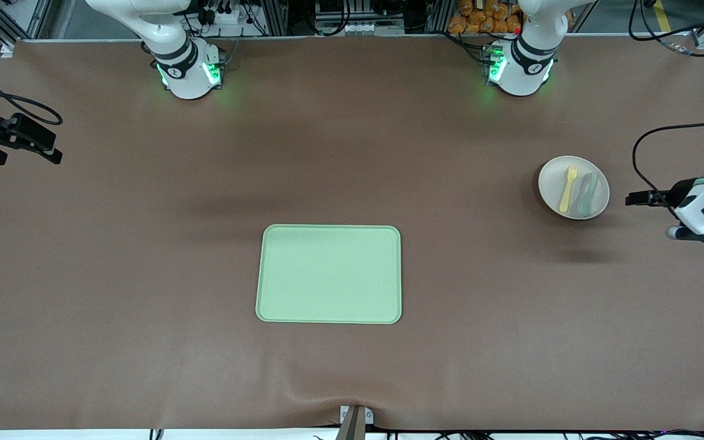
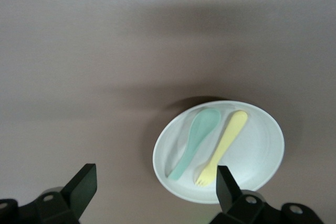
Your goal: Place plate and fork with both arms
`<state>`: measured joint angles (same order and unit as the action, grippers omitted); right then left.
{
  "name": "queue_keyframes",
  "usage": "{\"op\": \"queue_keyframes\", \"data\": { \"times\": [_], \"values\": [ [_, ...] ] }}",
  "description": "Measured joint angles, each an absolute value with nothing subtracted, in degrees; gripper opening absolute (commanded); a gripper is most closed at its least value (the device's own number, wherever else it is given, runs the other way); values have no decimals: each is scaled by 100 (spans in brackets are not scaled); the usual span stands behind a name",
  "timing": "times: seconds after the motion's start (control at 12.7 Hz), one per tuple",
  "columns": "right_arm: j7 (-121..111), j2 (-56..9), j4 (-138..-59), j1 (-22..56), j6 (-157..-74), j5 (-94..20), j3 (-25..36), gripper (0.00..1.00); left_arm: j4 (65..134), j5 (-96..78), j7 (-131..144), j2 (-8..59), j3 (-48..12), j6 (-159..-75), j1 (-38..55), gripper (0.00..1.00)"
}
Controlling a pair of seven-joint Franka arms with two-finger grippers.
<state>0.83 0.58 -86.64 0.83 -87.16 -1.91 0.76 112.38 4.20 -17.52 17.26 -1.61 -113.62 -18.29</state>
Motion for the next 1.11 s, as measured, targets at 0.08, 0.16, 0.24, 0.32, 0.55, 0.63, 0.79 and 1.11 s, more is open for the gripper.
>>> {"op": "queue_keyframes", "data": {
  "times": [0.08, 0.16, 0.24, 0.32, 0.55, 0.63, 0.79, 1.11],
  "values": [
    [83, 58, -8664, 83, -8716, -191, 77, 100, 11433, 420, -1860, 1778, -160, -11583, -1834, 100],
    [83, 58, -8663, 83, -8716, -193, 76, 100, 11655, 425, -1988, 1802, -156, -11801, -1853, 100],
    [82, 58, -8664, 83, -8716, -193, 76, 100, 11856, 446, -2162, 1811, -154, -12003, -1895, 100],
    [82, 58, -8663, 83, -8716, -194, 76, 100, 12009, 523, -2341, 1813, -153, -12162, -1975, 100],
    [82, 58, -8664, 83, -8716, -195, 76, 100, 12211, 673, -2852, 1859, -150, -12463, -2261, 100],
    [82, 58, -8664, 83, -8716, -195, 77, 100, 12275, 675, -2928, 1900, -149, -12601, -2297, 100],
    [82, 58, -8664, 83, -8716, -197, 76, 100, 12450, 745, -2946, 2004, -152, -12929, -2307, 100],
    [82, 58, -8664, 83, -8715, -199, 76, 100, 12613, 968, -2946, 2167, -152, -13202, -2307, 100]
  ]
}}
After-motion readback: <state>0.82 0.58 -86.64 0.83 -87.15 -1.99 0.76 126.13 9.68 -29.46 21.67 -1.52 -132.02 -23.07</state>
